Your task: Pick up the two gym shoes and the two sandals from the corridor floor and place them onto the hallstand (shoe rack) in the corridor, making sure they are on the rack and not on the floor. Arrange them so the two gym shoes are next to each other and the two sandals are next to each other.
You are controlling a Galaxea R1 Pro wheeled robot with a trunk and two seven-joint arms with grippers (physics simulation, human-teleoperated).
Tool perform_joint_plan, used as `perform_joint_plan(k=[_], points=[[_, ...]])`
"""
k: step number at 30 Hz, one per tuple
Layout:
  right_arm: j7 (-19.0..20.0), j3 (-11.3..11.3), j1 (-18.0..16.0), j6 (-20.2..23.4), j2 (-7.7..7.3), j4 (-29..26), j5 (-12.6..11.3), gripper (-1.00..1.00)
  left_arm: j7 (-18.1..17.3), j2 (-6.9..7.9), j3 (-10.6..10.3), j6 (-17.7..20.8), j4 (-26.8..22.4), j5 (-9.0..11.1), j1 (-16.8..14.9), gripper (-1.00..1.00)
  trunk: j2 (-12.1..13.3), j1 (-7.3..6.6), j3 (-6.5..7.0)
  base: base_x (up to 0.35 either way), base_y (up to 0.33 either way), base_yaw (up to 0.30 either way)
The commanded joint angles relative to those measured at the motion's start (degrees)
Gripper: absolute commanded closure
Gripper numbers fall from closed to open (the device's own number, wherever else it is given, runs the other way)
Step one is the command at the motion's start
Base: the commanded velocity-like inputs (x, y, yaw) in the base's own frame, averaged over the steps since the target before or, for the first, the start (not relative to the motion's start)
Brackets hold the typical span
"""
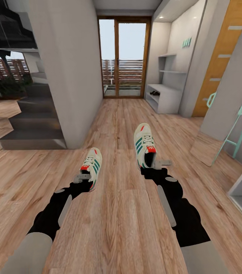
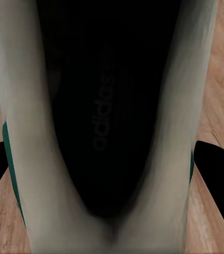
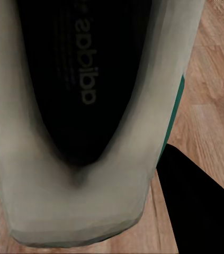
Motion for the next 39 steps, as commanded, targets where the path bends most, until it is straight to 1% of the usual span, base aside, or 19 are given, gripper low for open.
perform_joint_plan(k=[1,21,31,39], points=[[-0.5,0.1,0.0,0.2,-0.01,-0.1,-0.6,1.0,-0.3,-0.07,0.3,0.4,-0.1,0.3,0.0,1.0,0.0,0.02,-0.05,0.269,0.0,0.0],[-0.5,0.1,0.0,0.2,-0.01,-0.1,-0.5,1.0,-0.3,-0.07,0.3,0.4,-0.1,0.3,0.0,1.0,0.0,0.02,-0.02,0.268,0.0,0.0],[-0.5,0.1,0.0,0.1,-0.01,-0.1,-0.5,1.0,-0.3,-0.07,0.3,0.4,-0.1,0.3,0.0,1.0,0.0,0.02,0.57,0.268,0.0,0.0],[-0.5,0.1,0.0,0.1,-0.01,-0.1,-0.5,1.0,-0.3,-0.07,0.3,0.4,-0.1,0.3,0.0,1.0,0.0,0.02,0.64,0.267,0.0,0.0]])
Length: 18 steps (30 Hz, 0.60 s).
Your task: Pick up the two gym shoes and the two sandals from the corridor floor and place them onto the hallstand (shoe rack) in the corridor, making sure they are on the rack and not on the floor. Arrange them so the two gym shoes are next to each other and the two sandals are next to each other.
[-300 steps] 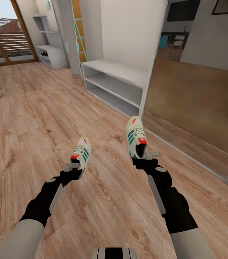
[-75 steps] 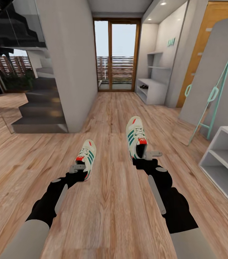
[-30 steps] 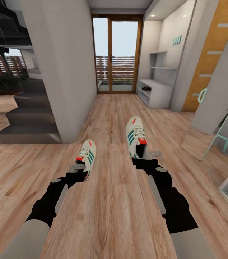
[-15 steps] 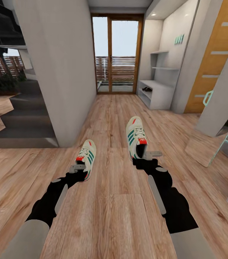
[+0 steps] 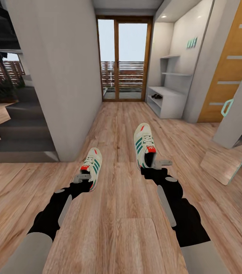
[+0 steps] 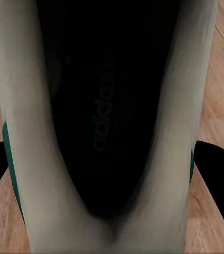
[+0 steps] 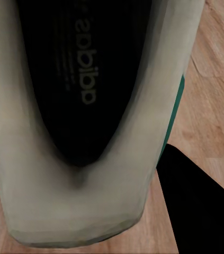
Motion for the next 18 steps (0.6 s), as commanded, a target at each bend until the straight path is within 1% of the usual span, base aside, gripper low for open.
perform_joint_plan(k=[1,18], points=[[-0.5,0.1,0.0,0.2,-0.01,-0.1,-0.5,1.0,-0.3,-0.07,0.3,0.4,-0.1,0.3,0.0,1.0,0.0,0.01,-0.05,0.267,0.0,0.0],[-0.5,0.1,0.0,0.2,-0.01,-0.1,-0.5,1.0,-0.3,-0.07,0.3,0.4,-0.1,0.3,0.0,1.0,0.0,0.01,-0.05,0.264,0.0,0.0]])
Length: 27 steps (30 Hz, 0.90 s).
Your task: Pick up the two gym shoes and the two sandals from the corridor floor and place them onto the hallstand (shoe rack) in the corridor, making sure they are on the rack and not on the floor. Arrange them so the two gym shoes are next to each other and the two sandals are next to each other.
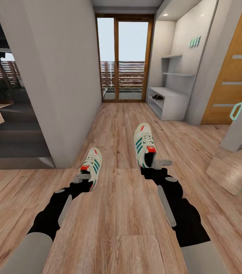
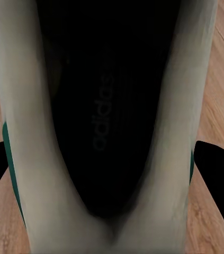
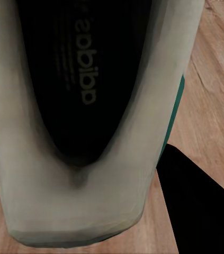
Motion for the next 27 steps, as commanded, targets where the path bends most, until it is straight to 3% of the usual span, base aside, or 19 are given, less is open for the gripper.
perform_joint_plan(k=[1,27], points=[[-0.5,0.1,0.0,0.2,-0.01,-0.1,-0.6,1.0,-0.3,-0.07,0.3,0.4,-0.1,0.3,0.0,1.0,0.0,0.01,-0.05,0.256,0.0,0.0],[-0.5,0.1,0.0,0.2,-0.01,-0.1,-0.6,1.0,-0.3,-0.07,0.3,0.4,-0.1,0.3,0.0,1.0,0.0,0.01,-0.05,0.253,0.0,0.0]])
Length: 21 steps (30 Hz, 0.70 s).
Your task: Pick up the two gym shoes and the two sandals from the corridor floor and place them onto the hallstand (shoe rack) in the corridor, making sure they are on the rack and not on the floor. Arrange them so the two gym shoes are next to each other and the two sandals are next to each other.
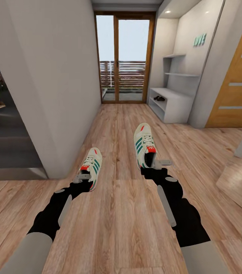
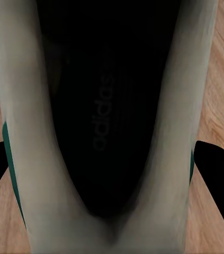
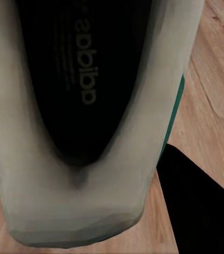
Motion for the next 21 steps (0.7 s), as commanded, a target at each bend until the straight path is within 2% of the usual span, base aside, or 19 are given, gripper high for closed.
perform_joint_plan(k=[1,21], points=[[-0.5,0.1,0.0,0.2,-0.01,-0.1,-0.5,1.0,-0.3,-0.07,0.3,0.4,-0.1,0.3,0.0,1.0,0.0,0.01,-0.05,0.252,0.0,0.0],[-0.5,0.1,0.0,0.2,-0.01,-0.1,-0.6,1.0,-0.3,-0.07,0.3,0.4,-0.1,0.3,0.0,1.0,0.0,0.01,-0.05,0.252,0.0,0.0]])
